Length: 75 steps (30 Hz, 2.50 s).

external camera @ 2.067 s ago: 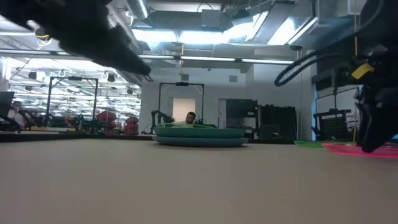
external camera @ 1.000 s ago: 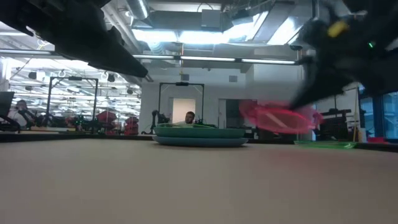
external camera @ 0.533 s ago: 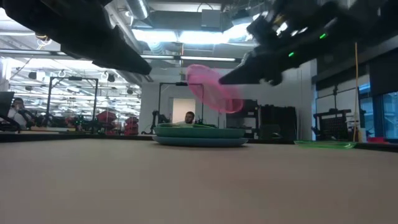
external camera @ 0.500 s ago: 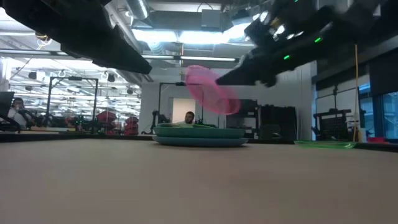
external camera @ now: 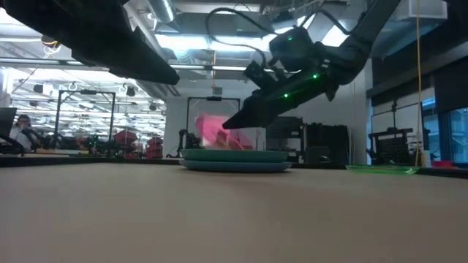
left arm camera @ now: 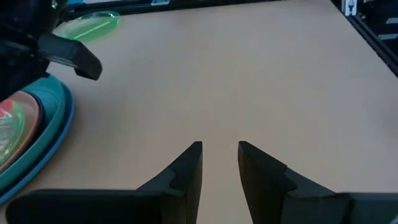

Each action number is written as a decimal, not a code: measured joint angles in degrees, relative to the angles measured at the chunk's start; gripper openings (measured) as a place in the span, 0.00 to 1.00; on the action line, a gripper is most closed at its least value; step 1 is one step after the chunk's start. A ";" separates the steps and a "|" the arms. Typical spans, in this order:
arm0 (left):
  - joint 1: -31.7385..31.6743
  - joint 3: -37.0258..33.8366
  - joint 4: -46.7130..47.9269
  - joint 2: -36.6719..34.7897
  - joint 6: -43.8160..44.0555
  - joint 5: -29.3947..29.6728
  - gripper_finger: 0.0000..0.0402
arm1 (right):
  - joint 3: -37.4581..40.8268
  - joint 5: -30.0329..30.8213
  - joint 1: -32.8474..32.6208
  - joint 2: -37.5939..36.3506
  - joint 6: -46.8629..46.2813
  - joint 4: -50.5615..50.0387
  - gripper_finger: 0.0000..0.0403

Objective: Stack plastic plates
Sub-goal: Stack the pink plate on top of the light green plate, then stack the light green plate on top of the pink plate

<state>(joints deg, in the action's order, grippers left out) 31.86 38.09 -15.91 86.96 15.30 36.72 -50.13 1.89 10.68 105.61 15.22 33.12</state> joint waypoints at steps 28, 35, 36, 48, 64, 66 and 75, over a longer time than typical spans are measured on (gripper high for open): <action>-7.50 -7.92 -5.56 -2.02 -2.96 -4.96 0.24 | 8.60 23.53 -0.50 -33.45 -12.98 -61.84 0.38; -13.03 -20.88 -25.18 -7.17 -5.34 -13.60 0.24 | 13.11 24.77 4.12 -31.35 -21.30 -62.88 0.38; -13.48 -21.73 -26.03 -7.51 -5.11 -13.80 0.24 | 13.38 25.26 5.14 -30.88 -22.39 -63.12 0.38; -11.62 -23.34 -25.83 -7.74 -2.30 -13.95 0.24 | 13.62 23.76 15.06 -23.90 -25.02 -63.84 0.38; -11.47 -23.34 -25.79 -7.74 -3.42 -13.84 0.24 | 13.62 24.03 19.10 -21.98 -24.87 -63.21 0.10; -11.47 -23.34 -25.77 -7.74 -3.94 -13.84 0.24 | 13.62 24.04 19.10 -21.98 -24.11 -62.93 0.04; -11.47 -23.34 -25.76 -7.72 -3.53 -13.87 0.24 | 13.43 24.70 18.64 -22.64 -19.81 -61.22 0.00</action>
<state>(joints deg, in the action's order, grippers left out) 20.38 14.74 -41.67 79.24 11.77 22.85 -36.70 26.59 29.32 82.97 -4.58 -28.10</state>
